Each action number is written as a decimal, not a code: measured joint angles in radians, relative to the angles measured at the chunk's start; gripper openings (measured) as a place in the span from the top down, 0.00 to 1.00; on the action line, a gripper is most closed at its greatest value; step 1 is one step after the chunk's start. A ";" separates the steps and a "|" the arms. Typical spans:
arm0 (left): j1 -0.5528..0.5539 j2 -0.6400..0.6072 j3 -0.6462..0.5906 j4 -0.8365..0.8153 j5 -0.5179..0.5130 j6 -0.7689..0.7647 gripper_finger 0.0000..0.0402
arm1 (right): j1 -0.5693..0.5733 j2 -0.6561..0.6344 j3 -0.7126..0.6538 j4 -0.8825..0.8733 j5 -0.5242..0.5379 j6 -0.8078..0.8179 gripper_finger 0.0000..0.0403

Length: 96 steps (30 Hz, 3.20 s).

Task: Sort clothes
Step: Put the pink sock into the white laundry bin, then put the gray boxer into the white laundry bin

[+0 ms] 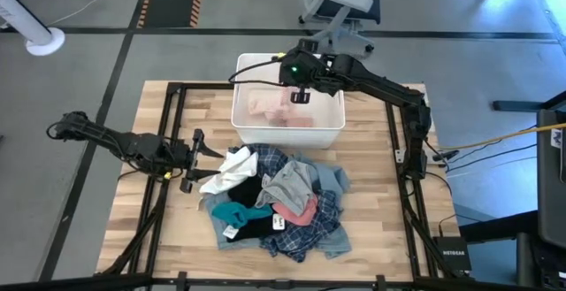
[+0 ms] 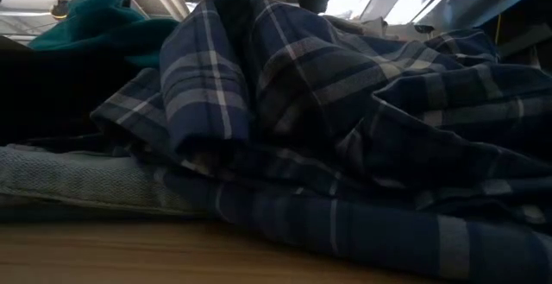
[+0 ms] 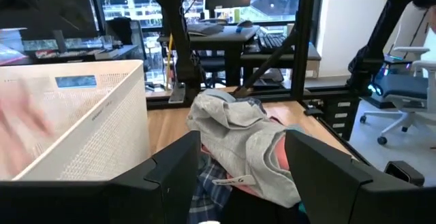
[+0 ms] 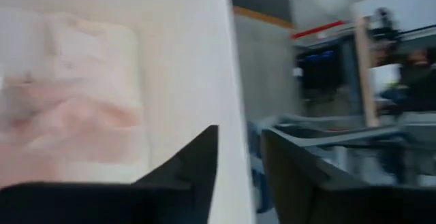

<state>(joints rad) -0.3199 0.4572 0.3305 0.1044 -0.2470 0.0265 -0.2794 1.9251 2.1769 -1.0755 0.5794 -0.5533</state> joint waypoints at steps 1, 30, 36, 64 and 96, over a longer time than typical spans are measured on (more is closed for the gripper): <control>0.000 0.000 0.000 0.001 0.000 0.000 0.48 | 0.010 -0.009 0.000 0.004 0.027 -0.006 0.65; 0.000 0.000 0.000 0.015 0.000 0.056 0.48 | 0.504 -0.116 0.030 -0.141 0.031 -0.030 0.50; 0.000 0.000 0.000 0.015 0.000 0.060 0.48 | 0.580 -0.116 0.023 -0.200 0.033 0.073 0.50; 0.000 0.000 -0.001 0.018 0.000 0.060 0.48 | 0.705 -0.115 -0.416 -0.014 -0.110 0.252 0.50; 0.000 0.002 -0.001 0.008 0.000 0.049 0.48 | 0.675 -0.100 -0.586 0.052 -0.097 0.416 0.35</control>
<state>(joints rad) -0.3202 0.4587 0.3298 0.1123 -0.2470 0.0753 0.3955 1.8252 1.5911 -1.0238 0.4819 -0.1371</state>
